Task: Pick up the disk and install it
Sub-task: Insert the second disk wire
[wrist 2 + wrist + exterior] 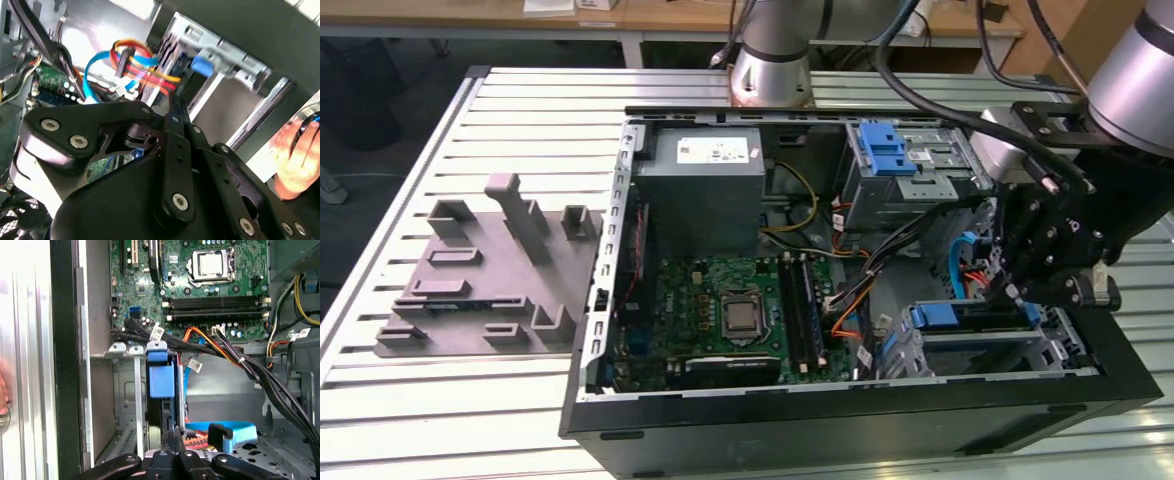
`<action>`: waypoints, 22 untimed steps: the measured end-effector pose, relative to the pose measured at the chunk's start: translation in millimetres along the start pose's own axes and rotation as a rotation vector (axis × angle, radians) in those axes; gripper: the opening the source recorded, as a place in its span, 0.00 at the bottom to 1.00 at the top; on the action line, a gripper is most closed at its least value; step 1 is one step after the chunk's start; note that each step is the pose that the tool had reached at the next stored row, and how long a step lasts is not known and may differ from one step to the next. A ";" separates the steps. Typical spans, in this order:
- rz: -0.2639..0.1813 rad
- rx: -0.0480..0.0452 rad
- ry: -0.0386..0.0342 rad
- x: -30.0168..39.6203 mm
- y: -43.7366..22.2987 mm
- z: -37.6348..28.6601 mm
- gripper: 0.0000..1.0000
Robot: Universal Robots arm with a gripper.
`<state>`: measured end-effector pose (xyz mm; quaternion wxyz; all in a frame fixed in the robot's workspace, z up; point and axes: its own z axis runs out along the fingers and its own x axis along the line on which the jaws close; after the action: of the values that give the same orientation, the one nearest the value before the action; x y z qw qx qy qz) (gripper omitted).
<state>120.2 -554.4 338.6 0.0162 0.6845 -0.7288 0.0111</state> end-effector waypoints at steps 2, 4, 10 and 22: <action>0.000 0.0014 -0.0003 0.6 8.3 0.2 0.11; 0.000 0.0036 -0.0004 1.2 16.9 0.2 0.11; 0.000 0.0061 -0.0004 1.9 26.2 -4.6 0.11; 0.000 0.0069 -0.0011 -12.2 27.4 -35.2 0.11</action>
<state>93.9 -539.1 373.5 0.0134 0.6844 -0.7289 0.0133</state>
